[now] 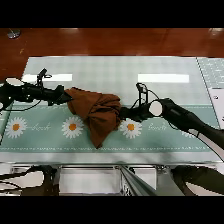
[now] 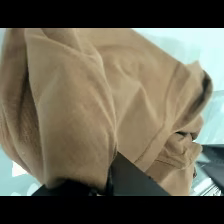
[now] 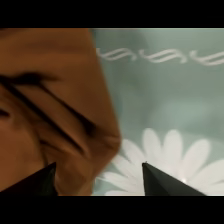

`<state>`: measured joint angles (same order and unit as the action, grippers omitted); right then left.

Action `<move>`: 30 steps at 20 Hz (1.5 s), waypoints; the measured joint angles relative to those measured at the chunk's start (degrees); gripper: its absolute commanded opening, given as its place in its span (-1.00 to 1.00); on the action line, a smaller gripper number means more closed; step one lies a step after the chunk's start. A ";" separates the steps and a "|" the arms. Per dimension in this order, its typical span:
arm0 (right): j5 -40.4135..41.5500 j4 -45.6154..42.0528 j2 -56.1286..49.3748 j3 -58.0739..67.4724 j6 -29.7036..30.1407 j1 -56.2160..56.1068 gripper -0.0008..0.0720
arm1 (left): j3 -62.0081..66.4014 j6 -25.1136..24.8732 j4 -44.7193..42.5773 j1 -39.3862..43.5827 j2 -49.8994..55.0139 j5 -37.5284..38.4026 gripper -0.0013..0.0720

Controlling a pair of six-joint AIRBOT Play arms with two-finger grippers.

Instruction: Fold the shirts.

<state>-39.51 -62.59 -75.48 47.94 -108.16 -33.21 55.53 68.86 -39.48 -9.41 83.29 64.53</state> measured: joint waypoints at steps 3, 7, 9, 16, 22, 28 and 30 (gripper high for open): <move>1.86 5.51 -2.14 0.07 3.21 -2.10 0.71 | 0.31 -0.55 0.61 0.09 -0.13 0.68 -0.91; 4.74 9.42 -3.58 0.07 5.49 -3.45 -0.75 | 0.42 -0.79 0.87 0.13 -0.24 1.49 -0.91; 5.92 10.29 -3.82 0.07 6.36 -3.72 -0.92 | 0.42 -0.83 0.92 0.13 -0.39 1.66 -0.91; 1.33 3.43 -0.72 18.08 10.40 5.97 -0.93 | 11.02 -6.73 13.46 -0.17 -8.50 -1.55 -0.91; -12.83 -8.59 9.29 49.75 12.61 13.60 -0.93 | 34.88 -5.35 10.47 -1.49 -21.31 -5.90 -0.91; -30.29 -13.03 24.06 58.12 15.65 13.16 -0.93 | 41.90 -1.16 -3.43 -1.77 -36.98 0.57 -0.91; -35.71 -13.05 26.91 58.75 15.80 13.07 -0.93 | 41.03 -0.68 -7.32 -0.59 -40.54 3.87 -0.91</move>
<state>-75.22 -75.64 -48.58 106.69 -92.36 -20.14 96.55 68.18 -46.81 -10.00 42.74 68.40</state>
